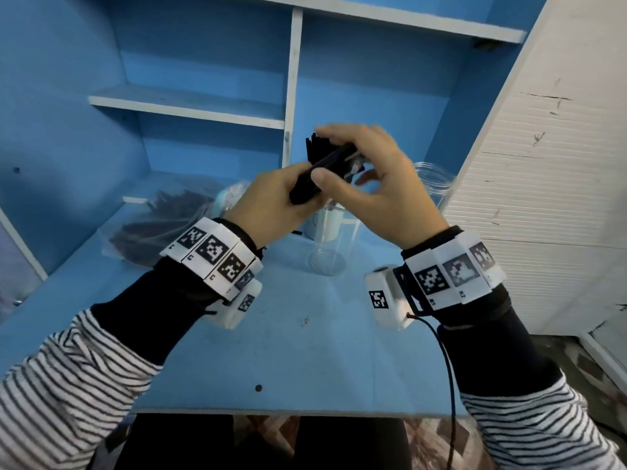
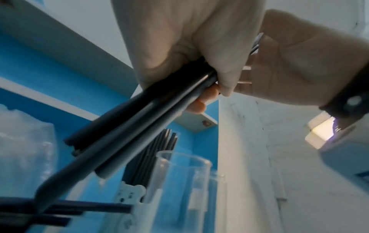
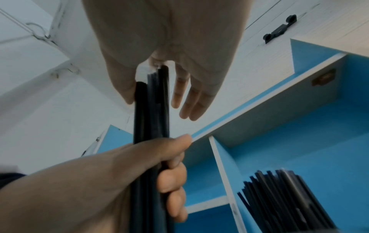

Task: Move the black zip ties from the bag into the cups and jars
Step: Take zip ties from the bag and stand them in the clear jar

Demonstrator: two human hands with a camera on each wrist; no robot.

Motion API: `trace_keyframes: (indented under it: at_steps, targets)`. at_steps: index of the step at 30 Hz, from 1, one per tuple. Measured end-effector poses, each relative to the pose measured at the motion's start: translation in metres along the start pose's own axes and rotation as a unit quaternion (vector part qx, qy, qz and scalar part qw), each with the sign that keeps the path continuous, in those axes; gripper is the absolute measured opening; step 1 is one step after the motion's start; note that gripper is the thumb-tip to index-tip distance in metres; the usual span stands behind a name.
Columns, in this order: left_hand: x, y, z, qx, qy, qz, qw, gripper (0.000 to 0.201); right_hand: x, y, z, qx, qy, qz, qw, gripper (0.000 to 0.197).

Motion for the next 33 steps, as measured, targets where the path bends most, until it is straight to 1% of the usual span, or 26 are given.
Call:
trace_keyframes:
  at_steps: [2, 6, 9, 11, 13, 14, 16, 17, 18, 20, 24, 26, 28, 30, 32, 33]
  targets:
    - [-0.011, -0.005, -0.001, 0.004, 0.018, -0.069, 0.997, 0.018, 0.012, 0.009, 0.005, -0.022, 0.022, 0.018, 0.999, 0.039]
    - [-0.017, -0.021, -0.005, 0.02, 0.053, -0.147, 0.987, 0.017, 0.027, 0.012, 0.01, -0.03, 0.052, 0.057, 0.997, 0.045]
    - [-0.007, -0.037, -0.018, 0.043, 0.084, -0.185, 0.978, 0.012, 0.023, -0.001, 0.003, -0.025, 0.069, 0.028, 0.997, 0.034]
    - [0.003, -0.048, -0.03, 0.059, 0.11, -0.207, 0.97, 0.012, 0.008, -0.017, -0.007, 0.003, 0.049, 0.014, 0.999, 0.024]
    - [0.018, -0.058, -0.041, 0.084, 0.14, -0.186, 0.969, 0.012, -0.008, -0.035, -0.02, 0.043, 0.018, -0.003, 0.999, 0.021]
    - [0.024, -0.063, -0.045, 0.1, 0.158, -0.171, 0.967, 0.017, -0.013, -0.042, -0.025, 0.057, 0.01, -0.013, 0.998, 0.022]
    - [0.034, -0.068, -0.05, 0.12, 0.188, -0.158, 0.962, 0.042, -0.018, -0.046, -0.03, 0.057, 0.008, -0.02, 0.998, 0.024]
    - [0.038, -0.069, -0.051, 0.126, 0.198, -0.158, 0.959, 0.047, -0.018, -0.044, -0.03, 0.045, 0.012, -0.019, 0.999, 0.024]
    - [0.041, -0.071, -0.051, 0.132, 0.205, -0.155, 0.957, 0.043, -0.017, -0.042, -0.029, 0.031, 0.017, -0.019, 0.999, 0.024]
    - [0.047, -0.075, -0.052, 0.147, 0.218, -0.128, 0.956, 0.028, -0.015, -0.04, -0.026, 0.019, 0.023, -0.021, 0.999, 0.024]
    - [0.056, -0.082, -0.057, 0.186, 0.23, -0.059, 0.953, 0.023, -0.012, -0.053, -0.032, 0.053, 0.015, -0.029, 0.998, 0.026]
    - [0.056, -0.081, -0.059, 0.19, 0.227, -0.042, 0.954, 0.023, -0.01, -0.051, -0.034, 0.054, 0.008, -0.021, 0.998, 0.035]
    - [0.05, -0.078, -0.059, 0.174, 0.221, -0.068, 0.957, 0.024, -0.01, -0.04, -0.033, 0.04, -0.012, 0.001, 0.999, 0.059]
    - [0.041, -0.072, -0.055, 0.146, 0.203, -0.11, 0.962, 0.029, -0.015, -0.025, -0.031, 0.01, -0.059, 0.035, 0.998, 0.084]
    - [0.028, -0.065, -0.051, 0.138, 0.165, -0.12, 0.969, 0.032, -0.025, -0.016, -0.03, -0.003, -0.108, 0.049, 0.993, 0.093]
    - [0.021, -0.064, -0.05, 0.149, 0.144, -0.12, 0.971, 0.029, -0.029, -0.016, -0.029, 0.015, -0.118, 0.043, 0.992, 0.092]
Point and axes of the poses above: each hand's wrist, its own z-axis towards the middle knuckle, its own y-axis out of the back of the hand, x = y × z, the point moved 8 cm from there along z, towards the middle knuckle, and after that the axes turned 4 degrees about -z, right-handed, at the moved point
